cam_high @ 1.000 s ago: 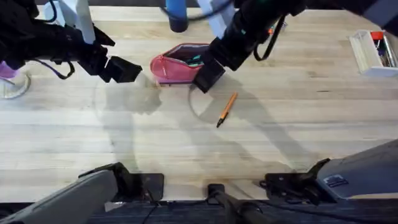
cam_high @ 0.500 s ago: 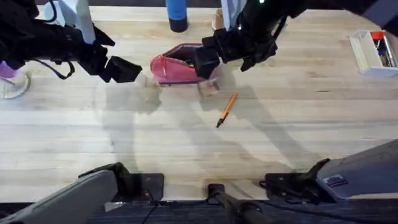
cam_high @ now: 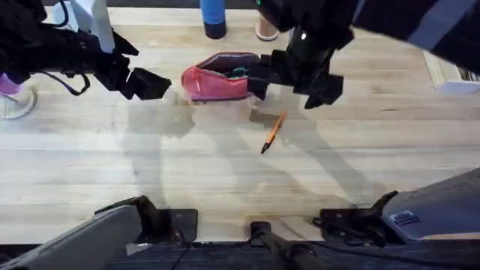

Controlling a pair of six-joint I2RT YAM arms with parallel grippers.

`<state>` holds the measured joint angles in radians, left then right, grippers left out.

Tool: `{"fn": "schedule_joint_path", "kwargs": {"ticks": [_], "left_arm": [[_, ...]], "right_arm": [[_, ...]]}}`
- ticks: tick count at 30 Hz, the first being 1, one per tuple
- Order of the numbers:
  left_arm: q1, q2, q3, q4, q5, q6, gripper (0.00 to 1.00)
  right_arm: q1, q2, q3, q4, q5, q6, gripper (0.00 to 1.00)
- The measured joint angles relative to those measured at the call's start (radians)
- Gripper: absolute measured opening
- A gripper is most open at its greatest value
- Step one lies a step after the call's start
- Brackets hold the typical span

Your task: Unzip the bag, pick up the pens from the table one at a time and place them inside, then zip the bag closed.

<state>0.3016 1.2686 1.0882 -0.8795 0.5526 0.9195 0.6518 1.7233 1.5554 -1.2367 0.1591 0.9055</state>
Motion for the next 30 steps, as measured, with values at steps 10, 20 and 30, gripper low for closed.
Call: {"fn": "schedule_joint_path", "kwargs": {"ticks": [10,20,30], "left_arm": [[0.0,0.0,0.0,0.0,0.0,0.0,0.993],[0.0,0.0,0.0,0.0,0.0,0.0,0.994],[0.0,0.0,0.0,0.0,0.0,0.0,0.994]], "right_arm": [[0.001,0.0,-0.237,0.2,0.014,0.191,0.997],[0.001,0.0,-0.334,0.337,0.017,0.256,0.997],[0.002,-0.01,-0.466,0.548,0.024,0.275,0.994]]}}
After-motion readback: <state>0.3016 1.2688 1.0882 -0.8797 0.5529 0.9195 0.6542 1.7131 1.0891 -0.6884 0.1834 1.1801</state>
